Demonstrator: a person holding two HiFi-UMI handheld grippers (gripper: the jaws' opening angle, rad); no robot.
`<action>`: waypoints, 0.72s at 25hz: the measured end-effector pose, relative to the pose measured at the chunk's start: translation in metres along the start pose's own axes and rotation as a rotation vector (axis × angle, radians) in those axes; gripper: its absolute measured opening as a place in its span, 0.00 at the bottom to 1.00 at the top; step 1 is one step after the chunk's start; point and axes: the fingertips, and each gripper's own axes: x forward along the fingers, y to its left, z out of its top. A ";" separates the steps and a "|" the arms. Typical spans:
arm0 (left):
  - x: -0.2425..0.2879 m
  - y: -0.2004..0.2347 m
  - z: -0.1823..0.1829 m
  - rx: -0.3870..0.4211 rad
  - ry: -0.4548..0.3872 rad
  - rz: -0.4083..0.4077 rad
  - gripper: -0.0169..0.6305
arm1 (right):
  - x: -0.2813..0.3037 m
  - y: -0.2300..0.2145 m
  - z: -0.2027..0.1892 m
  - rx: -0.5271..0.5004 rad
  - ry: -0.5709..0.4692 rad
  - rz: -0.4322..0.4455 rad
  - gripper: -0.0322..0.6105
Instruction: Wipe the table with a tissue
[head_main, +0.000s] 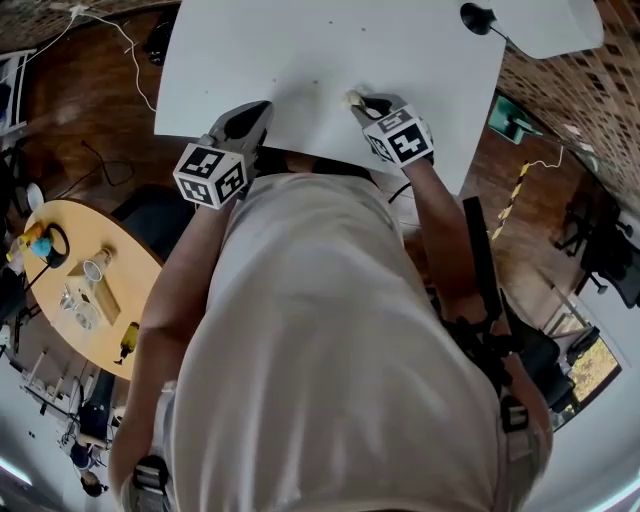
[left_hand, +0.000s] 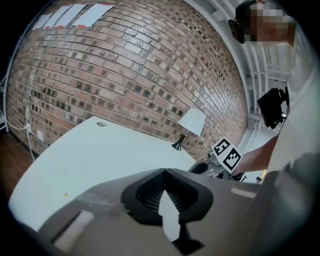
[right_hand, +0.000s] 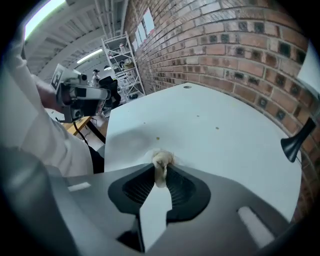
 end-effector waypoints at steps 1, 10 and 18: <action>-0.003 0.004 0.001 0.002 0.001 -0.005 0.03 | 0.004 0.002 0.007 -0.029 0.004 -0.017 0.17; -0.031 0.043 0.009 0.016 -0.013 -0.034 0.03 | 0.045 0.015 0.047 -0.144 0.092 -0.103 0.17; -0.045 0.071 0.020 0.008 -0.031 -0.048 0.03 | 0.072 0.008 0.050 -0.199 0.247 -0.172 0.17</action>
